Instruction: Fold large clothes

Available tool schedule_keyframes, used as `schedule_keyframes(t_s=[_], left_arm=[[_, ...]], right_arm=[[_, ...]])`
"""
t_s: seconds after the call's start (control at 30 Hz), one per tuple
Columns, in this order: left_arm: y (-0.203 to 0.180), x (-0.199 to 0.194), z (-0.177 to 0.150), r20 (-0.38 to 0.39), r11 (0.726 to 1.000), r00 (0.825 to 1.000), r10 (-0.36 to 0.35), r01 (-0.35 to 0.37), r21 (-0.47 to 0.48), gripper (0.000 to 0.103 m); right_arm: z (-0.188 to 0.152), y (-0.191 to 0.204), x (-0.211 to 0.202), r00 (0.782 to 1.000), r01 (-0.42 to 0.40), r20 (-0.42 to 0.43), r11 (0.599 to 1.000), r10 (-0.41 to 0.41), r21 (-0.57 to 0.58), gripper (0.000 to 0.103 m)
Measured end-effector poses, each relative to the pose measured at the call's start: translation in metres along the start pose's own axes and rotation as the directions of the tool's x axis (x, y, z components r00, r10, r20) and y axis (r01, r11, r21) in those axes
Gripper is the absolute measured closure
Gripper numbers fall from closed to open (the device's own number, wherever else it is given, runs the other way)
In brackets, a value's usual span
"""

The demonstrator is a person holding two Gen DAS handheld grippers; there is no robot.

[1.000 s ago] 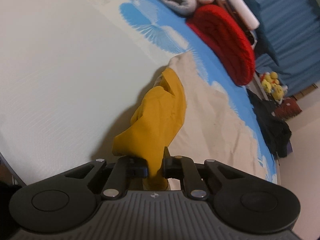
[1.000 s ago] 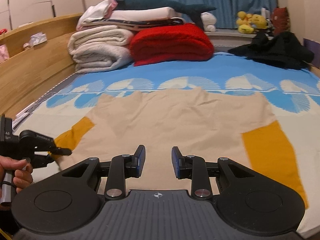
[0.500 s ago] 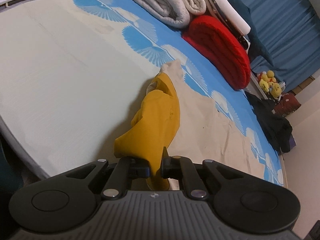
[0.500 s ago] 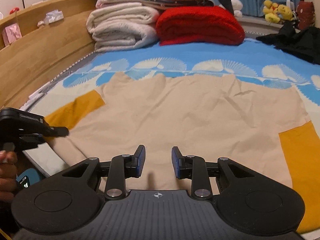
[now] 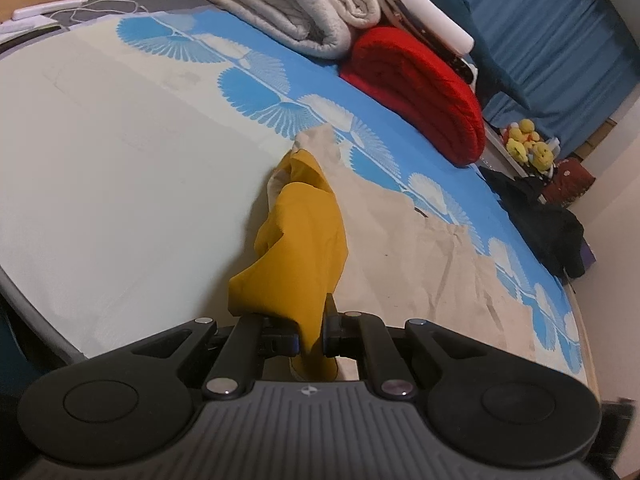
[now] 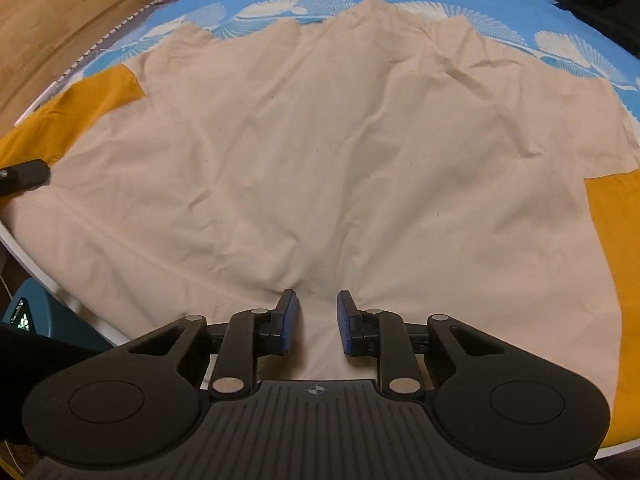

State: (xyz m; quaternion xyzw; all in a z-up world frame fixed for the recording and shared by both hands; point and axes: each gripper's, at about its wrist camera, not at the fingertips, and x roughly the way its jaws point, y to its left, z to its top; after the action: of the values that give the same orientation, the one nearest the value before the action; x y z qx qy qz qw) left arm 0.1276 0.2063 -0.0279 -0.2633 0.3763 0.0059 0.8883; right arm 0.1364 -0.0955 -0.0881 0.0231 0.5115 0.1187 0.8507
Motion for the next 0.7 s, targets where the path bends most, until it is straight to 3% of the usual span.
schedule_keyframes(t_s=[0.1,0.2,0.3,0.43,0.57,0.67,0.7], left_arm=[[-0.001,0.001,-0.004,0.004,1.000,1.000,0.022,-0.022,-0.009,0.093],[-0.007,0.000,-0.006,0.021,0.999,0.999,0.040,-0.041,0.022,0.093],[-0.019,-0.002,-0.009,0.047,0.996,0.997,0.054,-0.057,0.064,0.093],[-0.044,-0.005,-0.016,0.094,0.987,0.994,0.065,-0.078,0.143,0.093],[-0.098,-0.015,-0.025,0.138,0.954,0.990,0.004,-0.045,0.298,0.095],[-0.157,-0.022,-0.037,0.138,0.909,0.988,-0.067,0.003,0.416,0.096],[-0.177,-0.024,-0.043,0.135,0.893,0.987,-0.086,0.016,0.450,0.096]], right_arm=[[0.000,-0.011,-0.024,0.996,-0.033,0.080,0.999,0.031,0.026,0.082],[0.001,-0.023,-0.066,0.971,-0.036,0.236,0.999,0.033,0.008,0.081],[0.004,-0.053,-0.119,0.925,-0.046,0.377,0.999,0.051,-0.023,0.081],[0.005,-0.107,-0.179,0.850,0.062,0.526,0.991,0.010,-0.118,0.078],[-0.002,-0.175,-0.201,0.794,0.119,0.603,0.993,-0.084,-0.019,0.078],[-0.020,-0.212,-0.207,0.782,0.139,0.605,0.988,-0.148,0.063,0.078],[-0.025,-0.219,-0.211,0.769,0.138,0.621,0.988,-0.153,0.072,0.078]])
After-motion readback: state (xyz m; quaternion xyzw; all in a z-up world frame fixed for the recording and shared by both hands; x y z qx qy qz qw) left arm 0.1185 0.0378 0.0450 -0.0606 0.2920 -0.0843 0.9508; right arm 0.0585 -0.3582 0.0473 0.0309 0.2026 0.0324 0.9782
